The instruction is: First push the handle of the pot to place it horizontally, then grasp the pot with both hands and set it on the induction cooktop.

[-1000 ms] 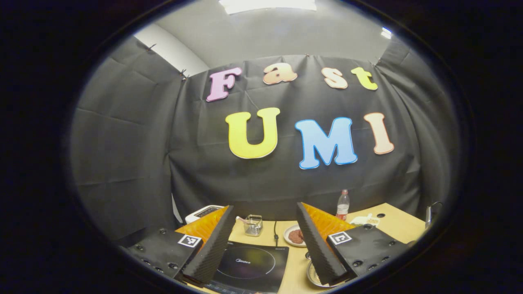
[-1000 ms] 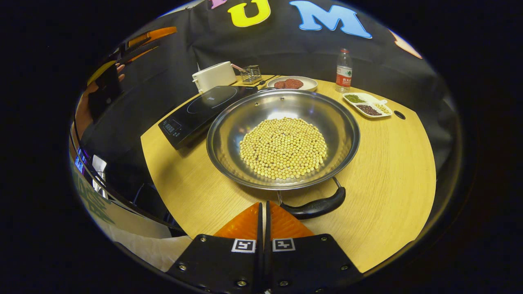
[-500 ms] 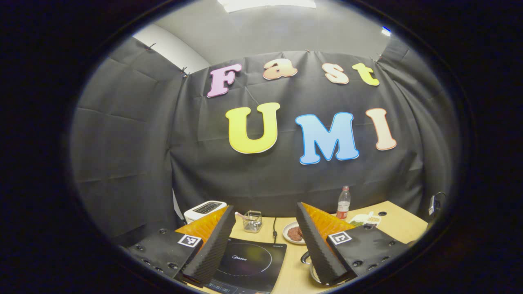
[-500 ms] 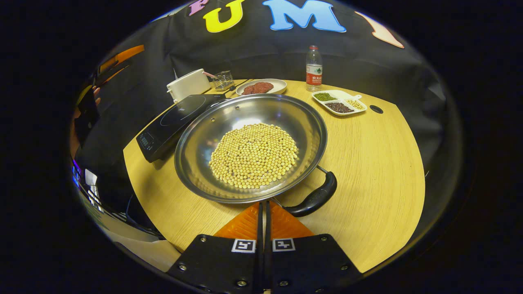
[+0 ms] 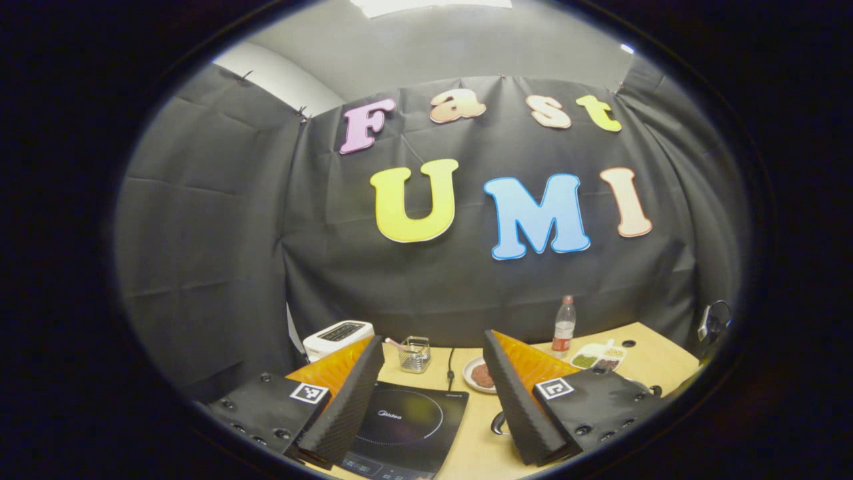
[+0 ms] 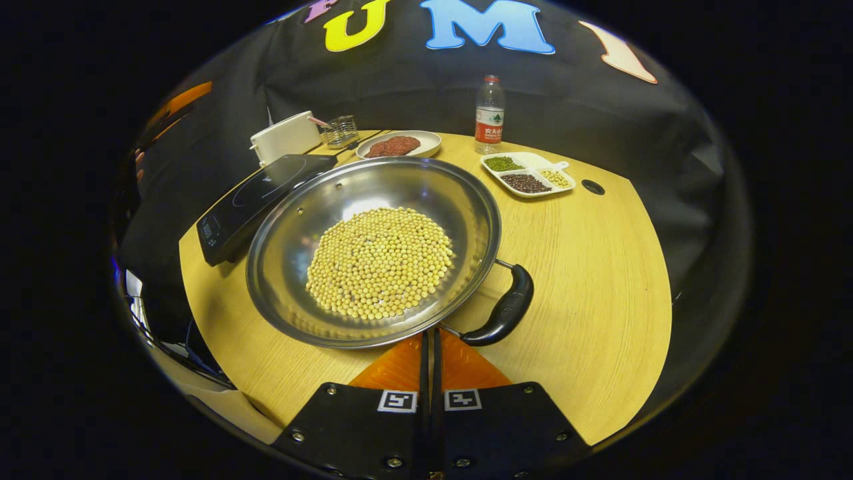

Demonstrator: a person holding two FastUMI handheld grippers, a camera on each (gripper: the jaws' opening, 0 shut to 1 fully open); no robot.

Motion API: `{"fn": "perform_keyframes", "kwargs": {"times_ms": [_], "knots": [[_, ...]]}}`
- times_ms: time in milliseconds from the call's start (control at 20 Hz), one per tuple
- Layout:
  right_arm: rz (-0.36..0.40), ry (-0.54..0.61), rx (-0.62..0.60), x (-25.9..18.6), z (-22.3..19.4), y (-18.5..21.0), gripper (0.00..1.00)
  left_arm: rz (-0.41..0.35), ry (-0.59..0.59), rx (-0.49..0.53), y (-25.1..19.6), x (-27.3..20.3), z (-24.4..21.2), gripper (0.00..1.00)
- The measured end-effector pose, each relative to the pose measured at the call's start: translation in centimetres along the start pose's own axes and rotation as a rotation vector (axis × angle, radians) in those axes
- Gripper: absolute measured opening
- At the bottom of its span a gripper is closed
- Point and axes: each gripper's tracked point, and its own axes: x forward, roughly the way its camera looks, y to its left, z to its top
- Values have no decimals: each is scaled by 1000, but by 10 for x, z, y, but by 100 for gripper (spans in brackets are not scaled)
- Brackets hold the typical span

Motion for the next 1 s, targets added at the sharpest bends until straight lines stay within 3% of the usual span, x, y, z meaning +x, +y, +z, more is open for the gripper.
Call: {"fn": "perform_keyframes", "kwargs": {"times_ms": [150,200,350,550,650,800,850,1000], "knots": [[-36,-13,4,6,6,-14,1,7,18,2,-3,-3,-8,100],[-60,-23,-4,7,9,-20,1,6,25,1,-5,-3,-12,97],[-143,-67,-30,8,19,-39,1,1,42,1,-10,-4,-21,100],[-191,-145,35,-12,35,-52,1,-32,65,-6,-22,0,-34,100],[-213,-211,88,-24,47,-55,6,-56,86,-16,-29,2,-44,100],[-247,-307,173,-40,68,-62,77,-99,120,-30,-42,9,-61,100],[-268,-331,194,-43,73,-66,94,-111,135,-26,-46,12,-68,99],[-300,-364,233,-42,81,-72,98,-154,180,-24,-63,20,-92,100]]}}
